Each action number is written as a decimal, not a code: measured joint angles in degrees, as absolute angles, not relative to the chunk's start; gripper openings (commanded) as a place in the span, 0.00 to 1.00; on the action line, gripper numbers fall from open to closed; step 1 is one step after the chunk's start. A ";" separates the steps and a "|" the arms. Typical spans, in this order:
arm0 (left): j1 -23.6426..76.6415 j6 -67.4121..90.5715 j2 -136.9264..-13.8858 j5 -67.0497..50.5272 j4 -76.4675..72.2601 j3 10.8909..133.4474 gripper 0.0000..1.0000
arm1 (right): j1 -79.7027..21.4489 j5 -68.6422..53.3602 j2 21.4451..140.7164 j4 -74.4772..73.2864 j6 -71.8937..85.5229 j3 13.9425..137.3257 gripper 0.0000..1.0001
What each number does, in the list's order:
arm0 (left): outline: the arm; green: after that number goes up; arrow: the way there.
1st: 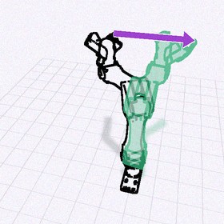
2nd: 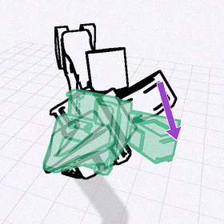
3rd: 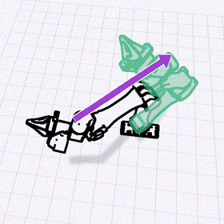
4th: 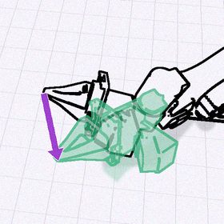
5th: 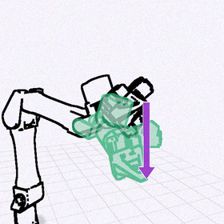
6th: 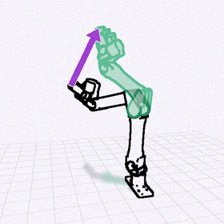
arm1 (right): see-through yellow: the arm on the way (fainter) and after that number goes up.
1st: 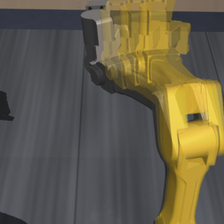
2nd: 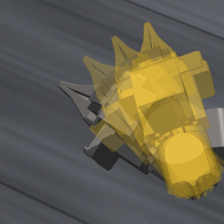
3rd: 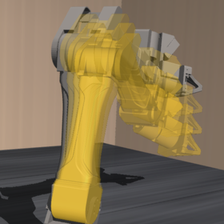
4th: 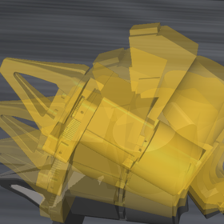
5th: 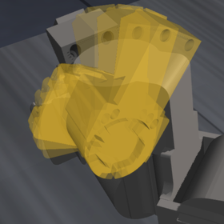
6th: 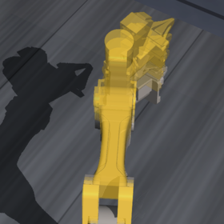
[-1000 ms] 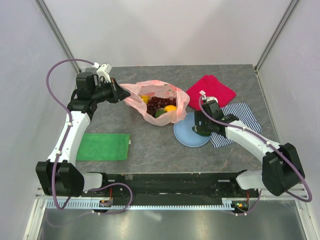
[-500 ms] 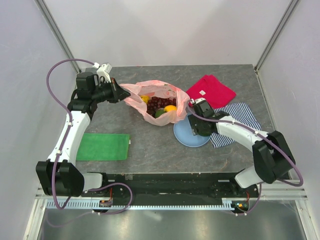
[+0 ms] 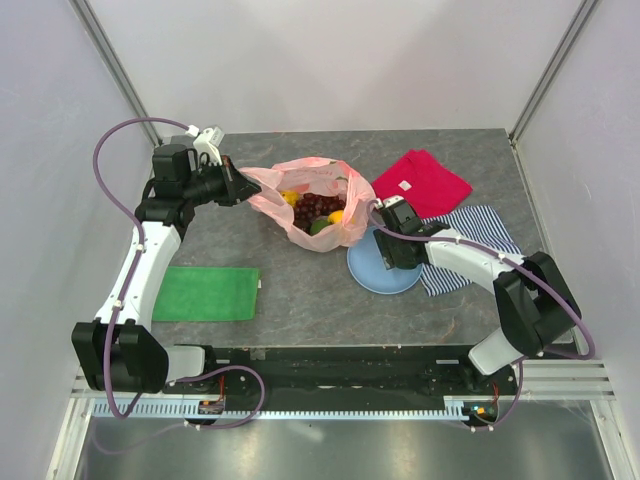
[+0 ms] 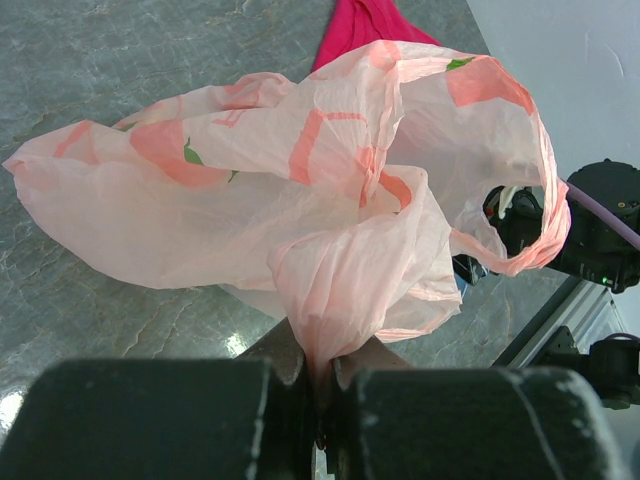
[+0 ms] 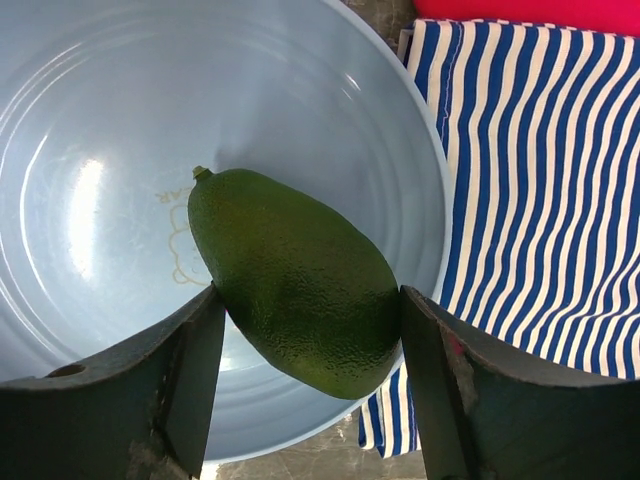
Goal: Place the fruits into the plastic bag
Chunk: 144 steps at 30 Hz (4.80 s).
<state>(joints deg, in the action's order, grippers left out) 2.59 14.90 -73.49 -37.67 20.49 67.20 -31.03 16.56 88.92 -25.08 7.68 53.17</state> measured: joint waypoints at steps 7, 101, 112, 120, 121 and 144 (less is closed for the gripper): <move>2.59 14.90 -73.52 -37.69 20.49 67.20 0.02 | -31.03 14.48 87.35 -24.49 7.66 52.62 0.38; 2.59 14.90 -74.15 -38.09 20.69 67.20 0.01 | -42.61 23.55 112.44 -29.45 18.26 93.19 0.84; 2.59 14.90 -74.15 -38.09 20.69 67.20 0.02 | -42.65 19.20 109.43 -27.88 18.22 89.86 0.89; 2.59 14.90 -74.15 -38.09 20.69 67.20 0.02 | -42.87 7.18 95.07 -18.20 18.04 82.37 0.87; 2.59 14.90 -74.15 -38.09 20.69 67.20 0.02 | -42.92 5.26 93.23 -17.10 18.41 82.32 0.87; 2.59 14.90 -74.15 -38.11 20.69 67.20 0.02 | -42.57 7.20 71.96 -25.82 29.65 70.85 0.77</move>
